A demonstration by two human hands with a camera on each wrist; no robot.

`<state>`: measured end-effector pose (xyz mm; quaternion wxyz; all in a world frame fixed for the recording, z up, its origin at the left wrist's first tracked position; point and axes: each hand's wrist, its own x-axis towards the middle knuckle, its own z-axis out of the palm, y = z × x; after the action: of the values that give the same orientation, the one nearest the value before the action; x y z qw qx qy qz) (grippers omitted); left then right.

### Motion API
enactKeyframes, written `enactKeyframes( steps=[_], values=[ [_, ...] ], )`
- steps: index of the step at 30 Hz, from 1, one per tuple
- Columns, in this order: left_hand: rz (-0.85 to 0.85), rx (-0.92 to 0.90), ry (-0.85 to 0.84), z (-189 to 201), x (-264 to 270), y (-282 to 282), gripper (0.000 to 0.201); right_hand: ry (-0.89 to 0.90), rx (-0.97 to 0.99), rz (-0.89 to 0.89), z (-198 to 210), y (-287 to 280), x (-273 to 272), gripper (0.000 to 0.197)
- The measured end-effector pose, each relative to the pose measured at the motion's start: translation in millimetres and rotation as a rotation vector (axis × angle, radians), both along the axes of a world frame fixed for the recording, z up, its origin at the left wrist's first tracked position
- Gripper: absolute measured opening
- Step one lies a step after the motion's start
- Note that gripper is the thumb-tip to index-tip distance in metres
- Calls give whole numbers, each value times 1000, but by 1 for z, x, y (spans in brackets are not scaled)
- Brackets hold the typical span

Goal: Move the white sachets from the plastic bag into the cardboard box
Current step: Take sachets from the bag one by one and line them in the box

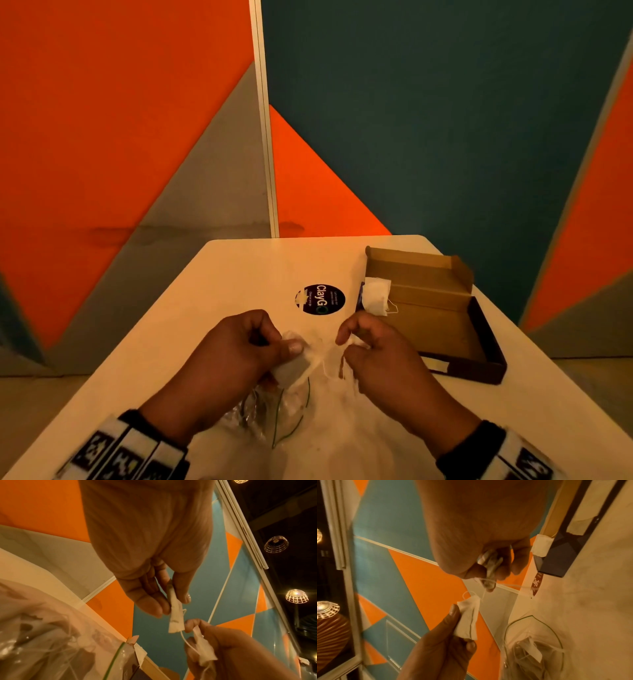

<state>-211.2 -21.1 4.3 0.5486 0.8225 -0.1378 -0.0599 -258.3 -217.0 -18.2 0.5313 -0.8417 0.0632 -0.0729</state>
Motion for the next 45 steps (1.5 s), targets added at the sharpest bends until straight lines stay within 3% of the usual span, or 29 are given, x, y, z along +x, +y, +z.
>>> enactKeyframes(
  steps=[5, 9, 17, 23, 28, 32, 38, 45],
  values=[
    [-8, 66, -44, 2, 0, 1, 19, -87, 4, -26, 7, 1, 0, 7],
    [-58, 148, -76, 8, -2, 1, 19, 21, -187, 137, 15, 6, -2, 25],
    [-225, 442, -179, 8, 5, 14, 10, 41, -453, 215, 16, -4, 2, 19],
    [-222, 417, -95, 13, 12, 37, 14, 22, -321, 213, 14, -32, 5, 16],
    [-54, 465, -128, 20, 39, 63, 14, 40, -344, 111, 8, -48, 17, 17],
    [-36, 557, -182, 17, 46, 58, 16, 22, -362, 36, 3, -43, 30, 21],
    [-182, 621, -289, 16, 26, 13, 7, -10, -380, 302, 10, 4, 29, 30],
    [-219, 593, -256, 14, 24, 19, 9, 25, -271, 323, 12, -10, 25, 17]
  ],
)
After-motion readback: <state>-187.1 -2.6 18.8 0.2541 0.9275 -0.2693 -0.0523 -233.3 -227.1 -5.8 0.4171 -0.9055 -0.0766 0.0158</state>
